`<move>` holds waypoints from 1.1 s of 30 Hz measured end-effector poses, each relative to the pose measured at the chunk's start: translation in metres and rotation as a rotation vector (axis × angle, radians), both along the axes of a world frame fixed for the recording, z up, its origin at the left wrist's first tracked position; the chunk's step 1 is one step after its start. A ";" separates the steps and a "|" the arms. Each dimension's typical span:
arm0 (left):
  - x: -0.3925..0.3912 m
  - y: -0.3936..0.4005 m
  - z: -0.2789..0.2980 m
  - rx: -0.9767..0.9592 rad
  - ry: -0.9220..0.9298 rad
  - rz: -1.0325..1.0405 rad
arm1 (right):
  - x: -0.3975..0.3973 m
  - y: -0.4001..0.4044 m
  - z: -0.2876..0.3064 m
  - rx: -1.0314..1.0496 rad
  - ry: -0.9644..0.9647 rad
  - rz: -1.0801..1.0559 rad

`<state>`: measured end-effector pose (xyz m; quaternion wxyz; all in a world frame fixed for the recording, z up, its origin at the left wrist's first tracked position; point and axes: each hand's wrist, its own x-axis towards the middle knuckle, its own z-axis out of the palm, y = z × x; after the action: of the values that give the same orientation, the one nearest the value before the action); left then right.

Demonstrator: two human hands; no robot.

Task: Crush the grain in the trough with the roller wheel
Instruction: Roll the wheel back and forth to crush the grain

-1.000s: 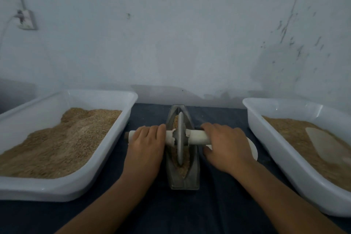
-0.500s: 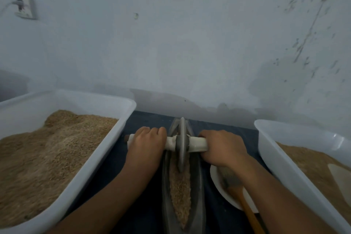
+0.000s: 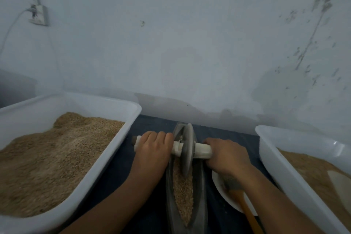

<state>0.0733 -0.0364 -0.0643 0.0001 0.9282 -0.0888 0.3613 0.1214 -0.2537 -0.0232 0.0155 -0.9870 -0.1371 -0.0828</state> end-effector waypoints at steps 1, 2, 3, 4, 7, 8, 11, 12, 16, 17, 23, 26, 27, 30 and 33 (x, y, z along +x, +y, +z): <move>-0.005 -0.001 0.000 0.006 -0.014 0.001 | -0.006 -0.001 -0.002 0.007 -0.014 -0.002; -0.010 -0.001 -0.001 0.013 -0.021 0.004 | -0.012 -0.002 -0.003 0.012 -0.027 -0.001; -0.016 -0.002 -0.002 0.016 -0.015 0.007 | -0.018 -0.003 -0.005 0.016 -0.043 0.004; -0.022 -0.002 -0.004 0.011 -0.002 0.006 | -0.025 -0.003 -0.006 0.019 -0.064 0.016; -0.041 -0.001 -0.009 -0.012 0.057 0.001 | -0.042 -0.004 -0.008 0.020 -0.138 0.063; -0.048 0.000 -0.008 -0.018 0.071 -0.005 | -0.048 -0.004 -0.008 0.016 -0.154 0.074; -0.070 0.000 0.001 -0.029 0.114 -0.033 | -0.066 -0.005 -0.007 0.021 -0.168 0.090; -0.076 0.000 0.003 -0.022 0.121 -0.038 | -0.072 -0.005 -0.006 0.028 -0.168 0.089; -0.089 0.003 0.007 0.006 0.146 -0.038 | -0.088 -0.009 -0.006 0.044 -0.191 0.095; -0.089 0.004 0.009 0.010 0.163 -0.041 | -0.090 -0.010 -0.006 0.046 -0.199 0.100; -0.076 0.008 0.009 0.000 0.194 -0.039 | -0.082 -0.010 -0.007 0.028 -0.191 0.105; -0.058 0.007 0.009 -0.003 0.189 -0.014 | -0.067 -0.009 -0.009 0.018 -0.160 0.083; -0.050 0.007 0.010 0.006 0.191 0.007 | -0.062 -0.008 -0.009 0.013 -0.142 0.070; -0.027 0.008 0.016 0.037 0.199 0.058 | -0.041 -0.004 -0.005 -0.040 -0.115 0.031; -0.003 0.010 0.019 0.046 0.224 0.089 | -0.019 0.001 0.004 -0.102 -0.071 0.017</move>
<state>0.0702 -0.0269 -0.0456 -0.0271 0.9656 -0.0551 0.2527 0.1026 -0.2530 -0.0195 -0.0389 -0.9817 -0.1499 -0.1108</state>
